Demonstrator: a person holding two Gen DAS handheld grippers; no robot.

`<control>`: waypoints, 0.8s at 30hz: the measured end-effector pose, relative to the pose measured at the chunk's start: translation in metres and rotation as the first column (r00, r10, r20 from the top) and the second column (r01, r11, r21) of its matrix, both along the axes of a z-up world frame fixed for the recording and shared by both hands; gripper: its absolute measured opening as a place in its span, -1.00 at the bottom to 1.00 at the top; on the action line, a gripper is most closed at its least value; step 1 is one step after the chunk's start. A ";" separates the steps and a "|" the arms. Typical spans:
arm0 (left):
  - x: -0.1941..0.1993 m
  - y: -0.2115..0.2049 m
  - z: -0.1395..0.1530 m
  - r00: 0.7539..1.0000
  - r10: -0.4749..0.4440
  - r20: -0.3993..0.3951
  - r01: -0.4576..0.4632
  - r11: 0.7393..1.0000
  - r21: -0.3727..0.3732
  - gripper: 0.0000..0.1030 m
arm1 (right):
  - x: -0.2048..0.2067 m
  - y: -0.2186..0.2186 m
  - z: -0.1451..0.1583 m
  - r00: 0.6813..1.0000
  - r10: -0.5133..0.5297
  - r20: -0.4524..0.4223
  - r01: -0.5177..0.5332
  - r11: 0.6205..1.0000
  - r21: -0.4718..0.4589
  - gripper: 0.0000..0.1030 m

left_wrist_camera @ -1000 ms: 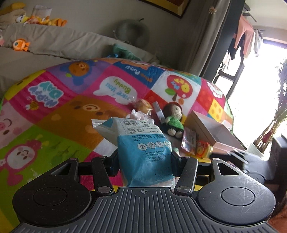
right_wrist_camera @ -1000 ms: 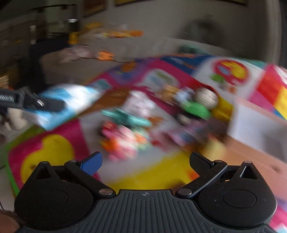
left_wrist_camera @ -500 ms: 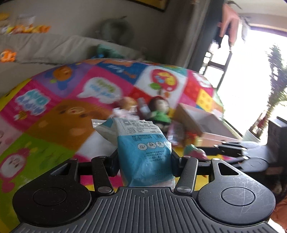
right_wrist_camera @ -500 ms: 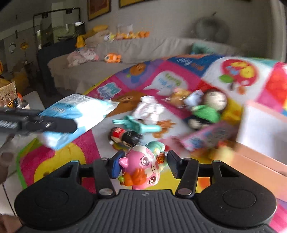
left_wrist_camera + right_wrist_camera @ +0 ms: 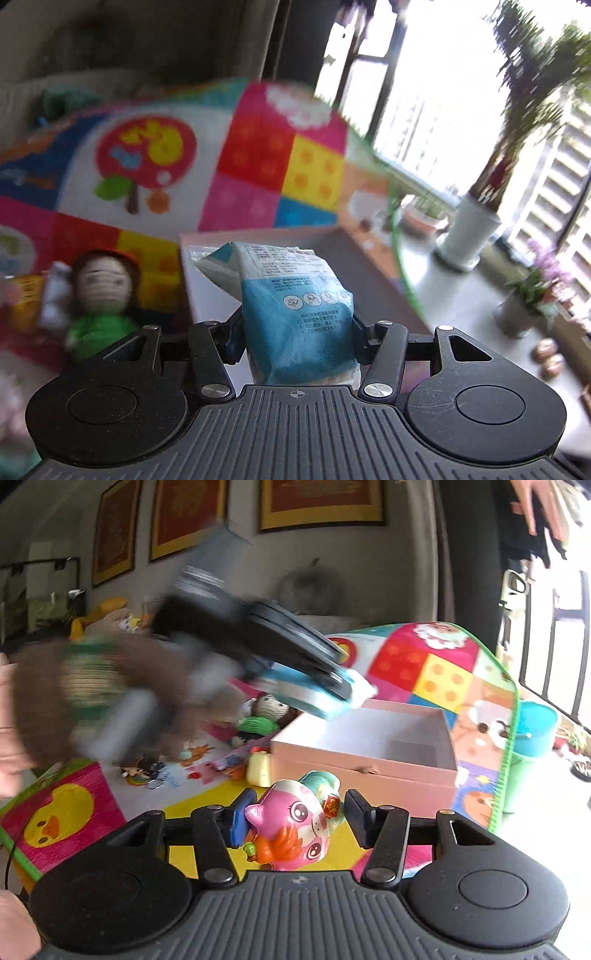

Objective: Organize objects
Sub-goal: 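Carry the wipes pack into the pink box and open the left tool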

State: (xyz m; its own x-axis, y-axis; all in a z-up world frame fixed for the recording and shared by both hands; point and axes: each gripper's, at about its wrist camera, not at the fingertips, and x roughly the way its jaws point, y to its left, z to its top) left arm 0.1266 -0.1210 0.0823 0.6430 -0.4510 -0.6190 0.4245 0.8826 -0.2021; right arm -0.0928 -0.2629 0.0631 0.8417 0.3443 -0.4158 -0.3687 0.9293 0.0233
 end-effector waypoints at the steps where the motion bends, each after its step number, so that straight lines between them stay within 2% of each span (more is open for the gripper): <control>1: 0.012 -0.006 -0.011 0.999 0.014 -0.042 -0.013 1.000 0.024 0.14 | 0.001 -0.004 -0.001 1.000 -0.011 -0.006 0.011 1.000 0.006 0.02; 3: 0.022 -0.012 -0.024 0.991 0.060 -0.119 -0.050 0.995 0.084 0.13 | 0.000 -0.013 -0.004 1.000 -0.025 -0.009 0.025 1.000 0.014 0.02; 4: 0.020 -0.014 -0.027 0.989 0.072 -0.131 -0.057 0.991 0.118 0.13 | -0.001 -0.018 -0.005 0.999 -0.033 -0.008 0.033 0.999 0.016 0.02; 8: -0.005 -0.007 -0.023 0.991 0.063 -0.118 -0.037 0.976 0.213 0.15 | 0.009 -0.027 -0.014 0.998 -0.054 -0.043 0.056 0.998 0.041 0.02; 10: -0.023 0.003 -0.012 0.994 0.063 -0.084 -0.046 0.981 0.186 0.13 | 0.015 -0.026 -0.018 0.996 -0.062 -0.061 0.066 0.996 0.056 0.02; 14: -0.060 0.048 0.012 0.998 0.063 -0.006 -0.063 0.998 0.002 0.12 | 0.018 -0.023 -0.018 0.995 -0.065 -0.074 0.070 0.995 0.077 0.02; 16: -0.075 0.070 0.019 0.997 0.071 0.020 -0.070 0.996 -0.048 0.12 | 0.020 -0.021 -0.012 0.995 -0.070 -0.068 0.075 0.995 0.070 0.02; 21: -0.121 0.113 0.006 0.996 0.061 0.060 -0.057 0.996 -0.072 0.10 | 0.053 -0.014 0.022 0.998 -0.065 -0.026 0.067 0.995 0.073 0.02; 24: -0.131 0.130 -0.014 0.998 0.069 0.013 -0.068 0.994 -0.088 0.10 | 0.106 -0.003 0.044 0.996 -0.078 -0.044 0.081 0.993 0.083 0.01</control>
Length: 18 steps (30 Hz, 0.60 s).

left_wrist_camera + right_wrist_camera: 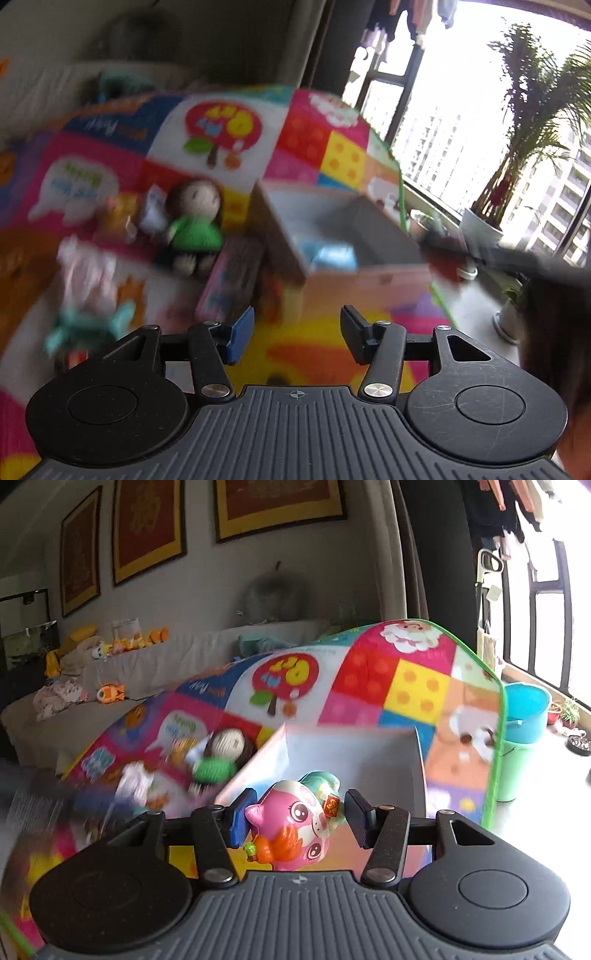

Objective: Organize objects
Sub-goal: 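Carry the wipes pack into the pink box and open the left tool, then lower the pink pig toy into the box and open the right tool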

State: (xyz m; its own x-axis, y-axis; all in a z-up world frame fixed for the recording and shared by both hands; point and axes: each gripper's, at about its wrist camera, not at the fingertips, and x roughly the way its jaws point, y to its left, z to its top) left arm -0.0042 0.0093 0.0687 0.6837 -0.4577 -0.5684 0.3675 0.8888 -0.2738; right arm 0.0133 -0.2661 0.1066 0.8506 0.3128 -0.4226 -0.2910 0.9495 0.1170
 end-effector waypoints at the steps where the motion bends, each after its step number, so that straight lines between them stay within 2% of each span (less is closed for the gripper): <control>1: -0.001 0.005 -0.006 1.000 0.005 -0.020 -0.005 1.000 -0.010 0.10 | 0.019 0.004 0.007 1.000 -0.015 0.011 0.015 1.000 0.004 0.01; 3: 0.001 0.011 -0.015 0.999 0.024 -0.046 -0.025 0.999 -0.022 0.09 | 0.057 0.013 0.018 0.999 -0.038 0.023 0.037 0.999 0.028 0.06; 5: 0.007 0.017 -0.017 0.998 0.039 -0.039 -0.040 0.999 -0.033 0.09 | 0.095 0.018 0.024 0.998 -0.042 -0.037 0.045 0.997 0.062 0.22; 8: 0.025 0.024 -0.008 0.999 0.052 0.002 -0.052 0.998 -0.034 0.09 | 0.113 0.016 0.024 0.995 -0.067 -0.079 0.074 0.992 0.098 0.27; 12: 0.067 0.029 0.000 0.995 0.089 0.035 -0.089 0.996 -0.010 0.10 | 0.090 0.009 0.019 0.995 -0.086 -0.049 0.089 0.994 0.061 0.50; 15: 0.112 0.028 -0.001 0.990 0.139 0.021 -0.138 0.990 -0.013 0.09 | 0.062 0.001 0.008 0.996 -0.070 -0.062 0.072 0.997 0.029 0.50; 18: 0.155 0.021 -0.012 0.979 0.205 -0.020 -0.204 0.979 0.023 0.09 | 0.026 0.003 -0.014 0.997 -0.051 -0.051 0.049 0.998 -0.042 0.51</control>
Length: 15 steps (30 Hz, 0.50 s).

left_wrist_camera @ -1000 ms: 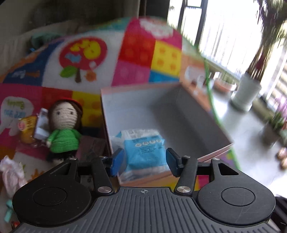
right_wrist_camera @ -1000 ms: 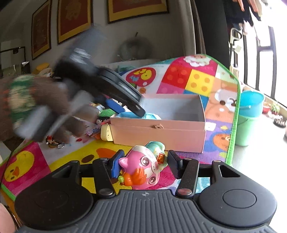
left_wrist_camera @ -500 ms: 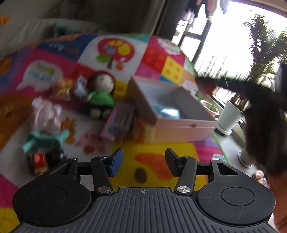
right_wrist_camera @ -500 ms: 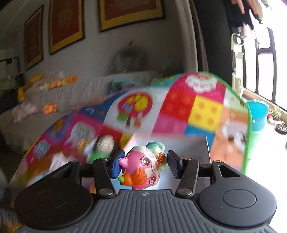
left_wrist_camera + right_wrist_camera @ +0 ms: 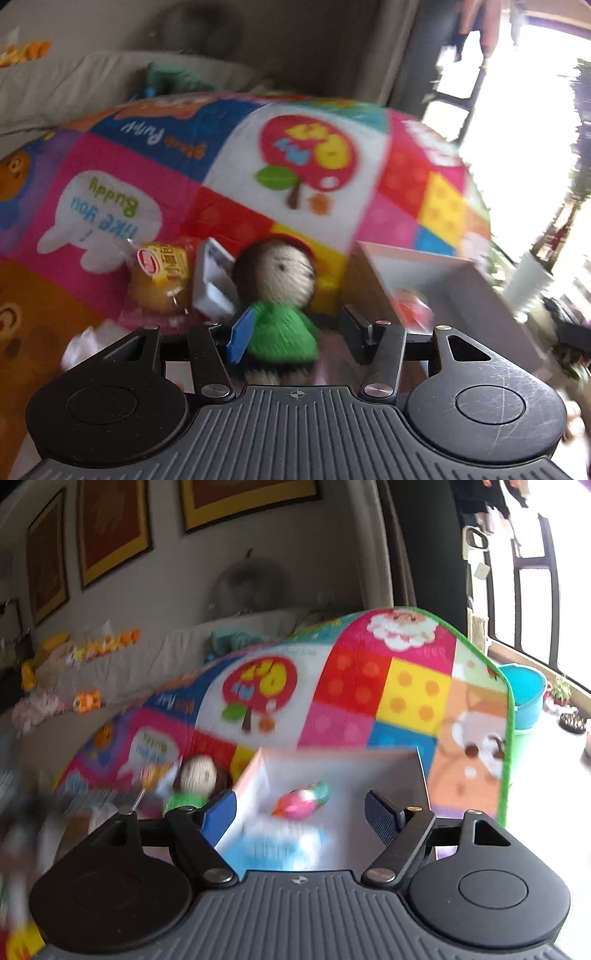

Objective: Organize objects
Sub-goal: 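Lower the pink pig toy into the box and open the right tool, then grasp the crocheted doll by its body with the left tool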

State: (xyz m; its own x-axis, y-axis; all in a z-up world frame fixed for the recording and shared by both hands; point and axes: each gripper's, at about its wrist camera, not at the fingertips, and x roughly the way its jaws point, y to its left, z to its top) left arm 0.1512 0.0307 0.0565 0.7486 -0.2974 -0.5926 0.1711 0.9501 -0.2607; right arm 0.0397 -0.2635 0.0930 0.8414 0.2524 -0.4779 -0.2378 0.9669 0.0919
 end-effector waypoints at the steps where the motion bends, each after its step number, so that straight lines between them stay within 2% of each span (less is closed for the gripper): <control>1: 0.012 -0.002 -0.005 1.000 0.016 -0.023 -0.016 1.000 0.005 0.09 | -0.012 0.003 -0.009 1.000 0.007 0.007 -0.006 0.999 -0.034 0.52; 4: 0.045 -0.012 -0.019 0.995 0.047 -0.092 -0.041 0.997 0.060 0.09 | -0.042 0.018 -0.035 0.999 0.050 0.016 -0.047 0.990 -0.136 0.60; 5: 0.054 -0.018 -0.022 0.993 0.050 -0.104 -0.042 0.996 0.079 0.18 | -0.049 0.023 -0.041 0.998 0.067 0.009 -0.065 0.986 -0.155 0.61; 6: 0.059 -0.021 -0.026 0.991 0.052 -0.120 -0.041 0.995 0.090 0.19 | -0.053 0.028 -0.047 0.997 0.082 0.000 -0.081 0.982 -0.169 0.61; 8: 0.069 -0.024 -0.034 0.985 0.051 -0.164 -0.040 0.997 0.069 0.19 | -0.059 0.038 -0.056 0.995 0.103 -0.013 -0.103 0.977 -0.186 0.61; 12: 0.058 -0.021 -0.025 0.986 0.034 -0.166 -0.024 0.998 0.062 -0.03 | -0.073 0.057 -0.066 0.992 0.125 0.015 -0.118 0.962 -0.247 0.61; 15: 0.020 -0.012 -0.014 0.991 -0.010 -0.132 0.020 0.997 0.079 -0.09 | -0.082 0.068 -0.064 0.985 0.171 0.028 -0.159 0.955 -0.250 0.61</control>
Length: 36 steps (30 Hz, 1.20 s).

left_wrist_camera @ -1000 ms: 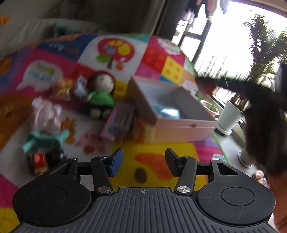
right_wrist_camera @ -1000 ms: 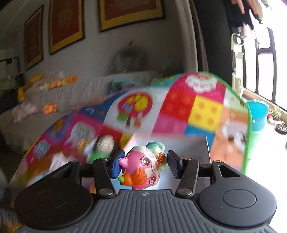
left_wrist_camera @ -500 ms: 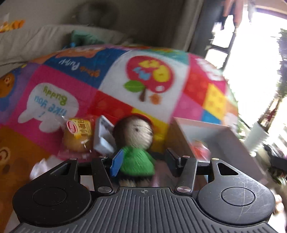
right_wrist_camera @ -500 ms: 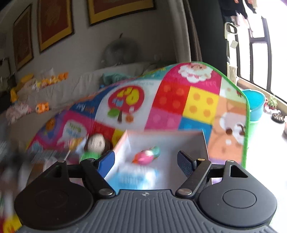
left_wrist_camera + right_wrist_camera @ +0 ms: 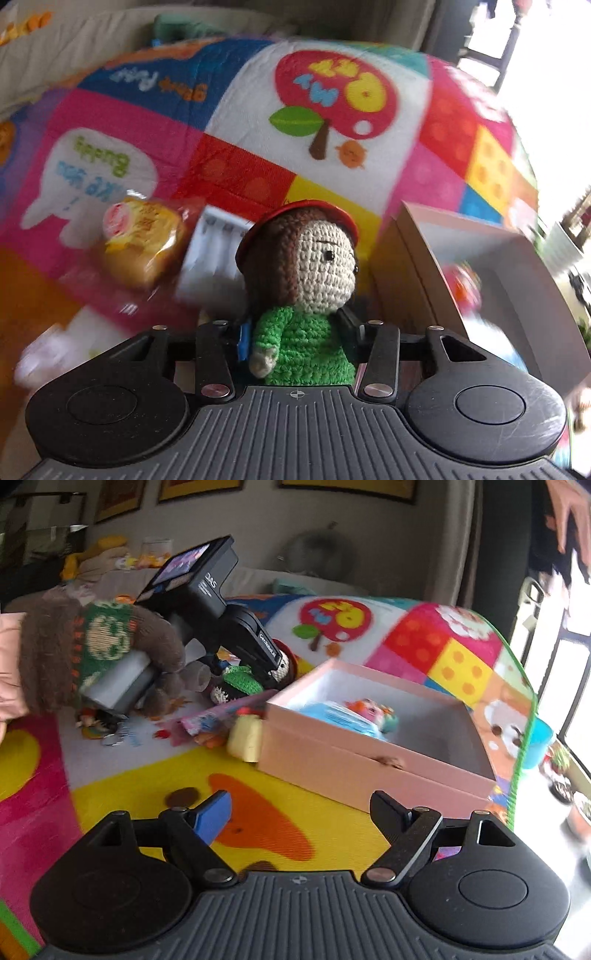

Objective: Organize objects
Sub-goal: 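Grasp the crocheted doll by its body with the left tool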

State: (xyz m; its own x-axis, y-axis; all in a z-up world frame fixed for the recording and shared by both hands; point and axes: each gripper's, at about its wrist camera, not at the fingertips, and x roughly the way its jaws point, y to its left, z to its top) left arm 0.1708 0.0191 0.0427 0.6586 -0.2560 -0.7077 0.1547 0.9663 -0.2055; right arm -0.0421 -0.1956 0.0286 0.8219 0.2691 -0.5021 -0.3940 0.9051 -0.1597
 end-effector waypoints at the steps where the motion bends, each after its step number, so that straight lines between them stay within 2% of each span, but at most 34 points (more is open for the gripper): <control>1: -0.016 0.005 0.003 1.000 -0.016 0.012 0.016 1.000 -0.001 -0.10 | -0.001 0.002 0.001 1.000 0.011 -0.002 -0.011 1.000 0.009 0.61; 3: -0.054 0.019 0.005 0.999 -0.039 0.013 0.039 0.999 -0.022 -0.11 | -0.003 0.009 0.003 1.000 0.023 0.001 -0.023 1.000 0.019 0.61; 5: -0.093 0.035 0.000 0.999 -0.049 -0.010 0.048 0.996 -0.080 -0.11 | 0.002 0.019 0.003 1.000 0.018 0.007 -0.018 1.000 0.014 0.60; 8: -0.143 0.056 -0.003 0.999 -0.046 -0.005 0.045 0.990 -0.137 -0.11 | 0.014 0.036 0.002 1.000 0.010 -0.001 -0.010 1.000 -0.005 0.47; 10: -0.169 0.066 -0.003 0.999 -0.043 0.014 0.045 0.987 -0.157 -0.11 | 0.025 0.048 -0.002 1.000 0.007 -0.017 -0.007 1.000 -0.026 0.20; 13: -0.199 0.076 -0.006 0.998 -0.052 0.017 0.055 0.978 -0.202 -0.11 | 0.038 0.058 -0.005 1.000 -0.016 -0.023 0.016 0.999 -0.031 -0.01; 14: -0.205 0.080 -0.007 0.998 -0.055 0.010 0.056 0.974 -0.222 -0.11 | 0.042 0.060 -0.004 0.999 -0.020 -0.035 0.019 0.999 -0.030 -0.10; 16: -0.211 0.084 -0.009 0.999 -0.055 0.005 0.054 0.969 -0.240 -0.10 | 0.045 0.061 -0.002 0.998 -0.027 -0.062 0.025 0.999 -0.028 -0.46; 18: -0.215 0.086 -0.009 0.999 -0.049 0.013 0.051 0.968 -0.246 -0.10 | 0.044 0.057 0.002 0.994 -0.017 -0.106 0.018 1.000 0.009 -0.63; 22: -0.214 0.081 -0.012 0.999 -0.041 0.028 0.047 0.970 -0.239 -0.10 | 0.024 0.038 0.008 0.984 0.015 -0.179 0.000 0.996 0.085 -0.64; 27: -0.215 0.074 -0.012 0.998 -0.054 0.036 0.061 0.973 -0.224 -0.10 | 0.006 -0.014 0.015 0.959 -0.010 -0.285 0.075 0.973 0.220 -0.64; 29: -0.215 0.071 -0.013 0.998 -0.055 0.032 0.061 0.972 -0.228 -0.10 | 0.000 -0.031 0.015 0.963 -0.094 -0.252 0.147 0.968 0.201 -0.61; 32: -0.214 0.066 -0.013 0.998 -0.053 0.031 0.059 0.973 -0.221 -0.10 | -0.010 -0.038 0.009 0.964 -0.243 -0.110 0.250 0.967 0.054 -0.53; 34: -0.212 0.063 -0.013 0.998 -0.050 0.029 0.055 0.975 -0.215 -0.09 | -0.015 -0.037 0.004 0.964 -0.258 -0.063 0.258 0.966 0.005 -0.40; 36: -0.211 0.062 -0.013 0.999 -0.044 0.023 0.048 0.976 -0.211 -0.08 | -0.019 -0.037 0.002 0.972 -0.221 -0.085 0.225 0.973 0.042 -0.23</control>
